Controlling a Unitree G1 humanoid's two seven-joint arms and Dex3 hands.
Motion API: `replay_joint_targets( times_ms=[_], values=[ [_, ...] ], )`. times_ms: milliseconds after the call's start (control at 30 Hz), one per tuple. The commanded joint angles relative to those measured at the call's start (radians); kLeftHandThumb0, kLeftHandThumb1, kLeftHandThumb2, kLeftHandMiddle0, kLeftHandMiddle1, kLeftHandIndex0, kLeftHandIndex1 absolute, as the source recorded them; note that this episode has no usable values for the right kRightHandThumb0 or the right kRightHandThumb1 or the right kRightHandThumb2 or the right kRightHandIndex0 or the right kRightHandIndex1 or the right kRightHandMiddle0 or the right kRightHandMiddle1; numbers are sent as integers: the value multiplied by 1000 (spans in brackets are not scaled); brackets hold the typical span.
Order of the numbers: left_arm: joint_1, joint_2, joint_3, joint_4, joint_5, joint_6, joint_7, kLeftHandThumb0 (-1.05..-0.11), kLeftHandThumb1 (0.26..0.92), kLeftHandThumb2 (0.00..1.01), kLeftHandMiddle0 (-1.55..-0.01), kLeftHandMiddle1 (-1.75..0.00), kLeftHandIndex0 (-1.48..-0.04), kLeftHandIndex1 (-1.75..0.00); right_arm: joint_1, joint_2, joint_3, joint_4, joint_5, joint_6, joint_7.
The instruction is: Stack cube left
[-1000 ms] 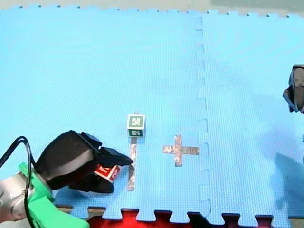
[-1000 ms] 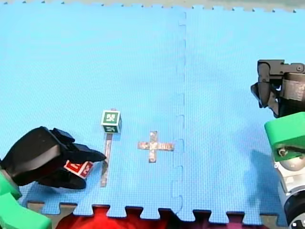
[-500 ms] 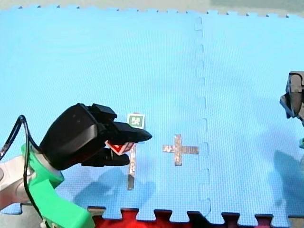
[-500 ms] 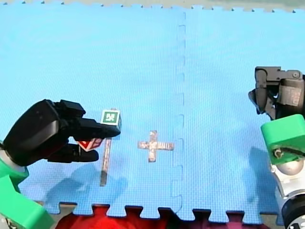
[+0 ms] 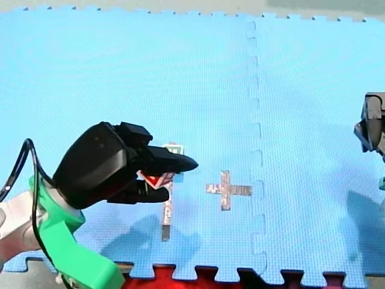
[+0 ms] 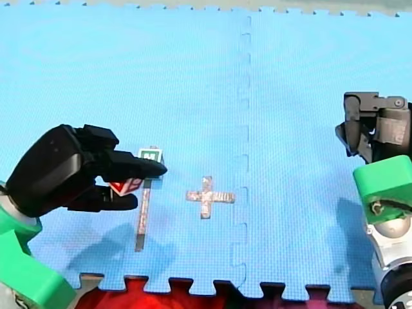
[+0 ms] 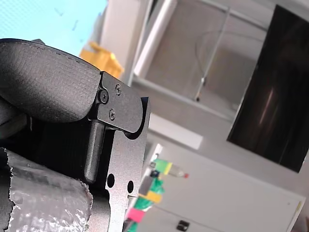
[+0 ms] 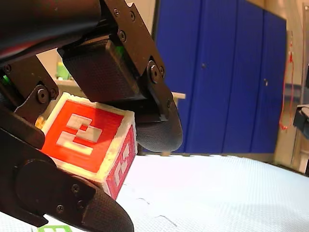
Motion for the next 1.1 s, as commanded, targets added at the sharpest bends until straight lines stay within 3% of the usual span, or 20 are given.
replay_joint_targets(
  times_ms=[0,67,133,233,300,533,733,833,1067],
  values=[
    [0,-5,10,-8,-7,1,-14,-405,732,0,-1003,-1746,-1330,-7,-5,-4,-4,6,7,-4,4],
    [-5,-13,15,-13,-15,7,-39,-408,729,0,-1004,-1746,-1329,-6,-6,-3,-4,8,8,-3,6],
    [-15,-21,13,-33,-66,33,-162,-410,727,0,-1005,-1746,-1329,-6,-8,-3,-4,11,8,-2,7],
    [-21,-30,9,-123,-158,148,-422,-406,726,0,-1009,-1746,-1349,-15,-10,-1,-4,13,8,0,7],
    [-29,-49,7,-153,-175,210,-510,-399,738,6,-1010,-1746,-1383,-30,-11,0,-4,12,6,1,4],
    [-71,-119,-6,-40,-158,214,-534,-384,752,9,-1008,-1746,-1409,-35,-12,9,0,10,-2,0,-6],
    [-70,-139,10,-55,-202,268,-636,-407,769,11,-996,-1746,-1348,-2,-12,15,2,6,-4,-2,-12],
    [-94,-150,13,-40,-201,288,-646,-410,774,12,-992,-1746,-1341,0,-13,16,4,5,-7,-2,-18],
    [-152,-179,17,73,-212,246,-609,-422,782,10,-972,-1746,-1332,0,-15,21,11,4,-16,-1,-34]
  ],
)
